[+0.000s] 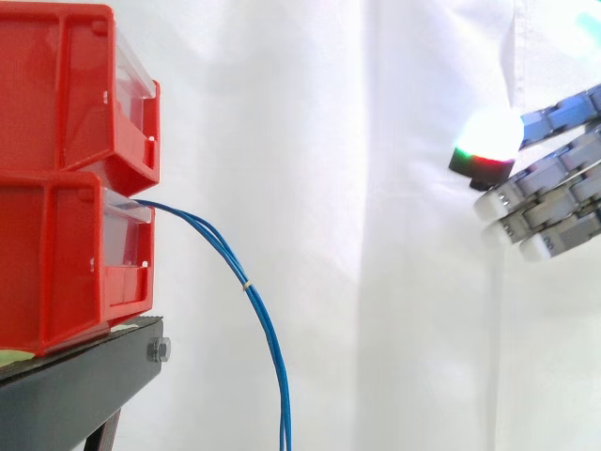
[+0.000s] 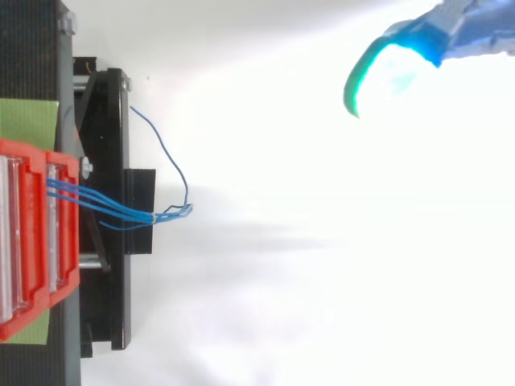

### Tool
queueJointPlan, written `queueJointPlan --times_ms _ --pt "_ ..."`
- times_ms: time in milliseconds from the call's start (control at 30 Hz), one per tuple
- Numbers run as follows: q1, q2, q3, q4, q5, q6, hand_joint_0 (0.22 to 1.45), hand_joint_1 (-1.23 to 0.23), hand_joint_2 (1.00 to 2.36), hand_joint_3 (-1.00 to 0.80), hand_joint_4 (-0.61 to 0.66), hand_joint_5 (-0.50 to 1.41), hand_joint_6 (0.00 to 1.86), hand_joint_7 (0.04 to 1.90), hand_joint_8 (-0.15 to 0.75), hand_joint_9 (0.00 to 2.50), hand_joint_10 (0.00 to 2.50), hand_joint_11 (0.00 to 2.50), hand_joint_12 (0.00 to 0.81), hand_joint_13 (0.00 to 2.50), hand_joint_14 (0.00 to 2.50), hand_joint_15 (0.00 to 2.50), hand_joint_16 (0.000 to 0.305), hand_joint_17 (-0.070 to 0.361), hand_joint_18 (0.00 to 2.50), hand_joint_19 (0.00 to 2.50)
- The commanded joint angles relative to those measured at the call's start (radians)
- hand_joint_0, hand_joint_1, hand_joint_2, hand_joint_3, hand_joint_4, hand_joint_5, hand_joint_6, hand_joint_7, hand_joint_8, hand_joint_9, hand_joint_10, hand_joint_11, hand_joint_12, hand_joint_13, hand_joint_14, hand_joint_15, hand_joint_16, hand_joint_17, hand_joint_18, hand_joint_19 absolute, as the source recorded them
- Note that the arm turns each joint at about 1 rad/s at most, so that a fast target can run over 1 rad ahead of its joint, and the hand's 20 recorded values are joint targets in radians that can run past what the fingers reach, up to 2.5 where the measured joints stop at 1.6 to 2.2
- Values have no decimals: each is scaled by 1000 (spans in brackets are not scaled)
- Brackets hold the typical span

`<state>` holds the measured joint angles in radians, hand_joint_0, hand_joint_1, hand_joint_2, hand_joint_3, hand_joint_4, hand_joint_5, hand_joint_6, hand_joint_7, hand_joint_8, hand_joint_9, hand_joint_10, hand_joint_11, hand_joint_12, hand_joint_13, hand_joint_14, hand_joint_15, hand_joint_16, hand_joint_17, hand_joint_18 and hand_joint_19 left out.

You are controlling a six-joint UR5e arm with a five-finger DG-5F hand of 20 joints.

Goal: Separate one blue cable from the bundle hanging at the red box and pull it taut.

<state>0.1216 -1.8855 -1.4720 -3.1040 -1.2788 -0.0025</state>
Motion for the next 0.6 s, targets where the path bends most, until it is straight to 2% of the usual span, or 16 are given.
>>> queueJointPlan --times_ms 0,33,200,300,333,433,500,567 --pt "10 -57 1 82 9 1 494 -679 1000 -500 213 -244 502 795 236 352 3 109 265 211 0 0 29 65 69 66" --pt "12 -73 1 104 12 2 494 -679 1000 -500 218 -242 502 795 236 362 3 114 264 215 0 0 29 64 69 61" --pt "20 -100 1 140 24 2 493 -664 1000 -500 230 -234 502 800 246 411 4 135 259 248 0 0 28 63 70 57" --pt "27 -110 1 156 44 -2 491 -647 1000 -500 234 -232 502 805 247 415 4 141 260 251 0 0 27 62 74 43" --pt "33 -118 1 168 64 -2 492 -645 1000 -500 235 -232 502 804 248 414 4 143 260 251 0 0 27 62 75 54" --pt "39 -142 1 199 79 -4 492 -636 1000 -500 239 -230 502 811 251 422 4 142 260 253 0 0 27 61 79 47" --pt "43 -165 4 220 84 1 492 -634 1000 -500 240 -229 502 811 252 432 4 147 262 264 1 0 27 62 92 43" --pt "44 -172 4 232 84 -4 493 -633 1000 -500 244 -227 502 813 254 437 4 152 262 268 0 0 27 62 94 44"
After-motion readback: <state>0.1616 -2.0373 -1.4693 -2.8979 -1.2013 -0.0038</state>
